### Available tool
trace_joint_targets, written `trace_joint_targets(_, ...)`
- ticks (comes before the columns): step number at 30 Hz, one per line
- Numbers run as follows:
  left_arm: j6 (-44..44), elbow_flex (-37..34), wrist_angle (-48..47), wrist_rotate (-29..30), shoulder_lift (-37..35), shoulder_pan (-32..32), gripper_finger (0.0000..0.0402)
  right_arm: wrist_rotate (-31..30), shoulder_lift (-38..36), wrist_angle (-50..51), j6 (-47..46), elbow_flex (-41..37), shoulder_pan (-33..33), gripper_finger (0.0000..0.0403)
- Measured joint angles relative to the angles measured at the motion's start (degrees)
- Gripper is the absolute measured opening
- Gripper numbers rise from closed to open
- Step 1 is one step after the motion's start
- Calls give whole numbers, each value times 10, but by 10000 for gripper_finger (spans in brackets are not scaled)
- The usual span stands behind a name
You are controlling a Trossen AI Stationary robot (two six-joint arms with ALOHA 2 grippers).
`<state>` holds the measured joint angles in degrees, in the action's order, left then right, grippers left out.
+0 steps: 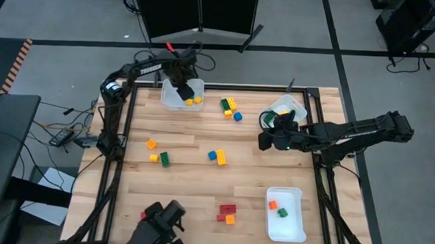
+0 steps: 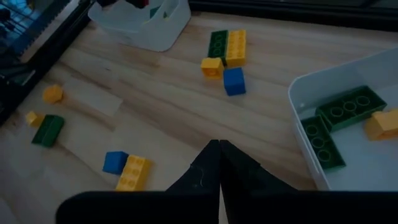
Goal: Sort blocks by size
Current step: Put the red square block into the top left white bin
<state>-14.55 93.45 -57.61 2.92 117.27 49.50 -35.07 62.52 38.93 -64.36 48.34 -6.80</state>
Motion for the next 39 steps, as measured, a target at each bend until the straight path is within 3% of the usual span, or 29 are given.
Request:
trace_joint_targets(8,46,-43,54,-1,3,0,142,0,0,-2,0,0,1,24)
trace_joint_targets(15,76,-80,84,1,3,0,146,0,0,-2,8,0,5,11)
trace_joint_targets(39,75,-83,85,4,3,0,202,6,0,-20,40,0,33,24)
